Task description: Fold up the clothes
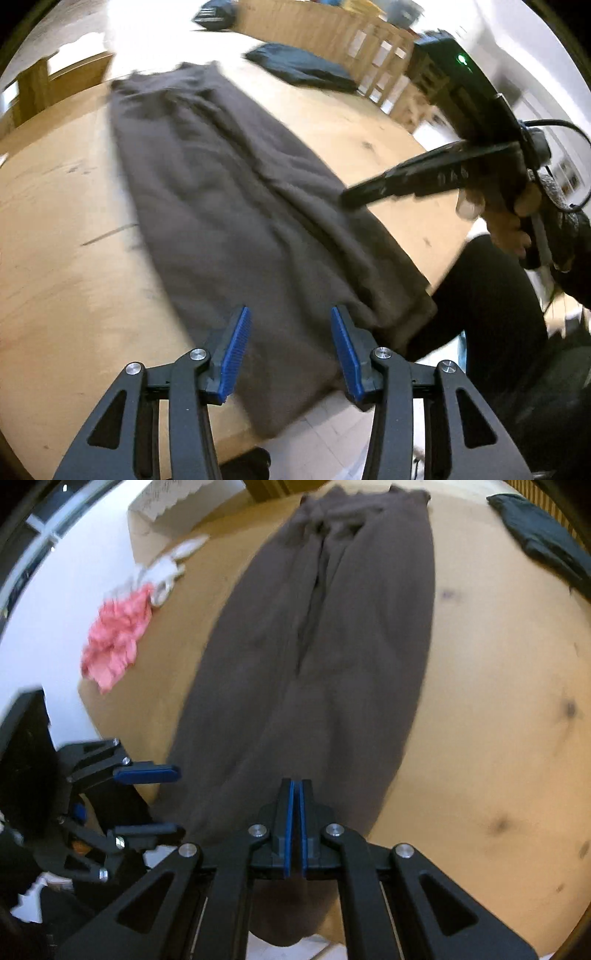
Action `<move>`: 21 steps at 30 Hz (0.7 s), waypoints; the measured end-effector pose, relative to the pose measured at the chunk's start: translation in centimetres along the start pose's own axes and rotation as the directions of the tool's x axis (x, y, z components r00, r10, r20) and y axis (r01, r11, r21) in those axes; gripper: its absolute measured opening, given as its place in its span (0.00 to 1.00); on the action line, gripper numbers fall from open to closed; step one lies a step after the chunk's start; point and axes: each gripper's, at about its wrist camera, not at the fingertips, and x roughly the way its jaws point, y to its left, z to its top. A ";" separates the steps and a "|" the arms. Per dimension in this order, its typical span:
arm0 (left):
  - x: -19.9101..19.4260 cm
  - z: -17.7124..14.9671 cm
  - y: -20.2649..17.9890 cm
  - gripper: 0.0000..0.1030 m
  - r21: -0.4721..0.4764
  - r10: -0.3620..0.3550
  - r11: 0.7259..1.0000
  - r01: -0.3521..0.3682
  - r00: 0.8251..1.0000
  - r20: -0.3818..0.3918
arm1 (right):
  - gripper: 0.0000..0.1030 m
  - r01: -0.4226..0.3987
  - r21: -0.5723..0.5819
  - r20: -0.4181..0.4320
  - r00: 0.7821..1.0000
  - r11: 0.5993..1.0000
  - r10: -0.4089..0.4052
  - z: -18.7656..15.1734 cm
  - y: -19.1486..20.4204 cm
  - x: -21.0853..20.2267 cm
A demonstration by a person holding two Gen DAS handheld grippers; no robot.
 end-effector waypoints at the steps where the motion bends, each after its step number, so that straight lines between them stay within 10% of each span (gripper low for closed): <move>1: 0.6 -0.1 -0.7 0.43 0.031 0.018 0.999 -0.017 1.000 -0.014 | 0.03 0.027 -0.017 -0.008 1.000 0.999 -0.027 -0.7 0.6 1.0; 11: -0.4 -2.4 -3.0 0.45 0.158 0.142 0.978 -0.138 0.990 -0.009 | 0.30 -0.034 0.027 0.080 0.996 0.999 0.032 -4.4 3.2 0.0; 21: 4.7 -0.2 -5.6 0.42 0.331 0.147 0.934 -0.130 0.989 -0.027 | 0.34 -0.014 0.038 0.054 0.998 0.999 0.012 -2.2 5.1 2.8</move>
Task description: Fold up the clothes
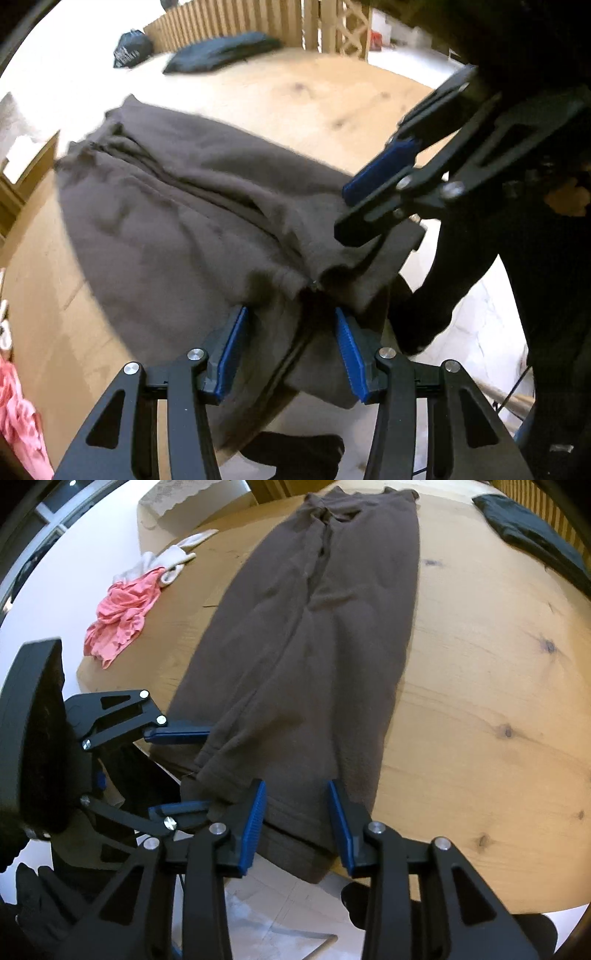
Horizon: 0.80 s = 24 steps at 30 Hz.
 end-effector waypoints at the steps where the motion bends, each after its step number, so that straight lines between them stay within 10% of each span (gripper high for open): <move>1: 0.0 0.0 0.3 0.32 -0.007 -0.015 1.000 0.015 1.000 0.005 | 0.34 -0.009 0.004 0.002 1.000 1.000 0.009 0.0 0.0 0.1; 4: -0.2 -0.2 1.5 0.06 -0.039 -0.062 0.997 0.063 0.998 0.018 | 0.34 -0.042 0.021 0.011 0.999 0.999 0.042 -0.7 -1.5 -2.3; 11: -2.3 -0.3 2.5 0.04 -0.060 -0.069 0.996 0.072 0.996 0.052 | 0.34 -0.112 0.081 0.018 0.994 0.990 0.111 -5.1 -7.8 -12.1; 24: -4.6 -1.2 2.8 0.04 0.023 -0.079 0.997 0.079 0.997 0.007 | 0.34 -0.082 0.060 -0.016 0.996 0.995 0.083 -4.9 -7.7 -12.4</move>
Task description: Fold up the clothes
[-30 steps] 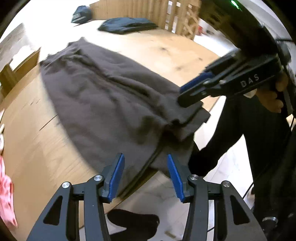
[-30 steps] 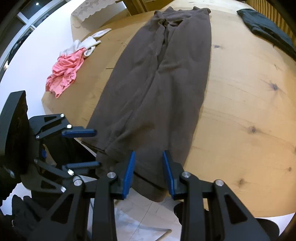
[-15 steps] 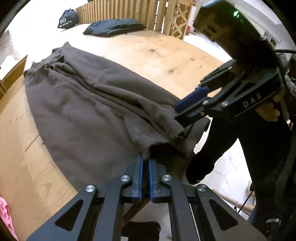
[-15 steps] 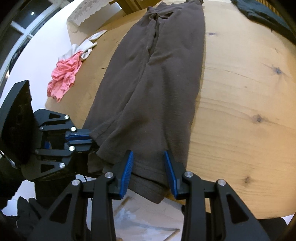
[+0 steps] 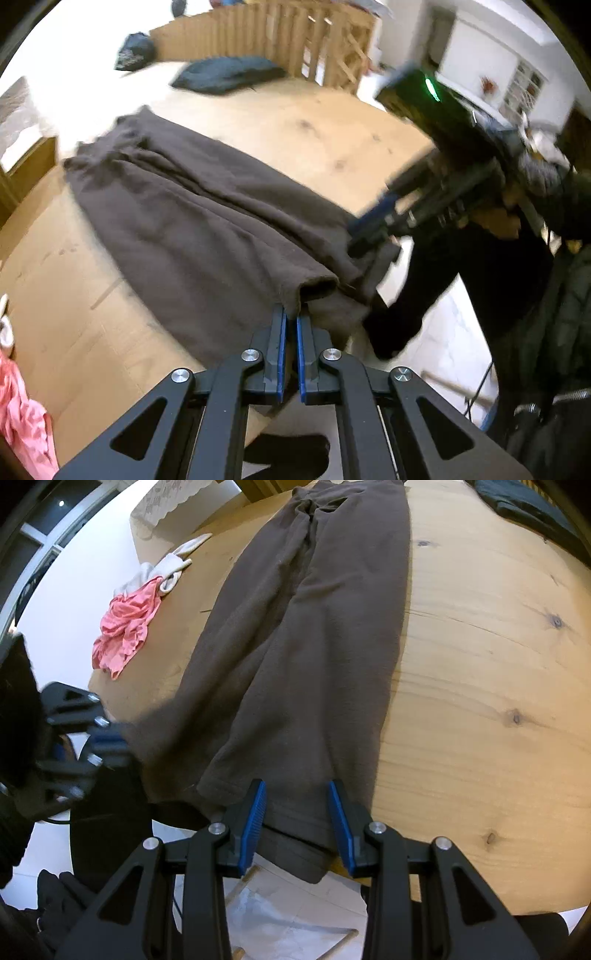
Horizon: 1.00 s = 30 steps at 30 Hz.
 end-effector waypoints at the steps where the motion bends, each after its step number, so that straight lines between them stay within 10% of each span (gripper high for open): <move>1: 1.2 -0.2 -0.4 0.04 0.024 0.005 1.000 -0.005 0.999 -0.032 | 0.34 0.002 0.000 -0.003 1.000 1.000 -0.002 0.1 0.0 0.0; 13: -0.5 -0.7 -2.3 0.19 0.053 -0.007 0.999 0.010 0.999 -0.047 | 0.34 -0.050 -0.036 0.102 0.993 0.998 0.053 3.1 3.2 -2.7; 20: 1.0 1.5 -3.2 0.37 0.102 0.114 0.988 -0.114 0.993 0.009 | 0.34 -0.049 0.006 0.040 0.998 0.999 0.049 3.3 2.0 -0.9; 25: 3.2 1.6 -1.4 0.13 0.067 0.068 0.996 -0.066 0.997 -0.030 | 0.34 -0.053 0.045 0.056 0.997 0.998 0.050 1.9 0.7 -1.9; 30: -1.8 0.9 3.0 0.11 -0.162 -0.058 0.984 0.070 0.995 0.080 | 0.34 -0.102 0.050 0.084 0.992 0.994 0.097 1.6 0.3 -3.1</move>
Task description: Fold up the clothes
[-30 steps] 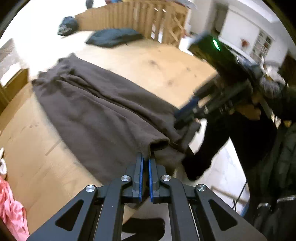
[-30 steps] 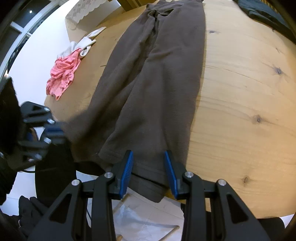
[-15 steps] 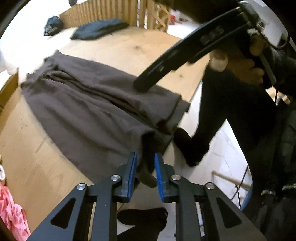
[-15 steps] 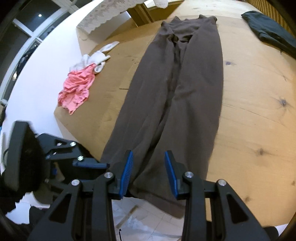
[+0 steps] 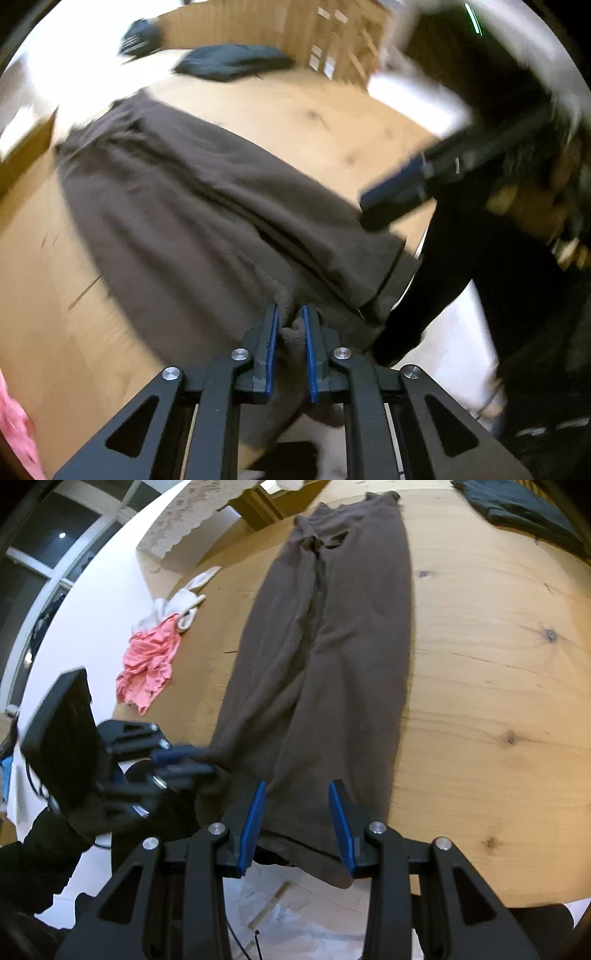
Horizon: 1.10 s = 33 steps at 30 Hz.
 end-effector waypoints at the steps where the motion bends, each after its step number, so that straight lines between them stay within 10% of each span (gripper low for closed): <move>1: -0.9 0.0 0.5 0.11 -0.026 -0.010 1.000 0.011 1.000 0.016 | 0.34 -0.014 -0.018 0.000 1.000 1.000 0.014 0.0 0.5 0.2; 13: -3.9 -0.7 1.7 0.11 -0.074 -0.039 0.996 0.043 0.998 0.054 | 0.44 -0.161 0.023 -0.107 0.981 0.987 0.162 0.0 2.5 5.9; 15: -4.1 -0.7 1.9 0.11 -0.074 -0.044 0.996 0.049 0.997 0.057 | 0.23 -0.181 0.006 -0.139 0.974 0.983 0.181 -0.4 2.6 6.7; 19: -4.5 -0.1 2.5 0.11 -0.088 -0.066 0.994 0.072 0.995 0.069 | 0.07 -0.345 0.077 -0.119 0.928 0.935 0.352 -1.0 2.7 6.5; 22: -5.1 0.3 2.6 0.12 -0.101 -0.125 0.986 0.133 0.989 0.079 | 0.09 -0.511 0.150 -0.086 0.846 0.846 0.526 -1.4 2.2 5.9; 26: -2.4 0.4 1.8 0.17 -0.109 -0.211 0.972 0.210 0.978 0.004 | 0.38 -0.339 0.148 -0.201 0.910 0.929 0.363 -3.3 0.8 6.2; 33: -2.1 0.1 -0.5 0.17 -0.044 -0.216 0.976 0.214 0.976 -0.035 | 0.38 -0.280 0.159 -0.085 0.952 0.947 0.295 -3.3 -1.4 1.6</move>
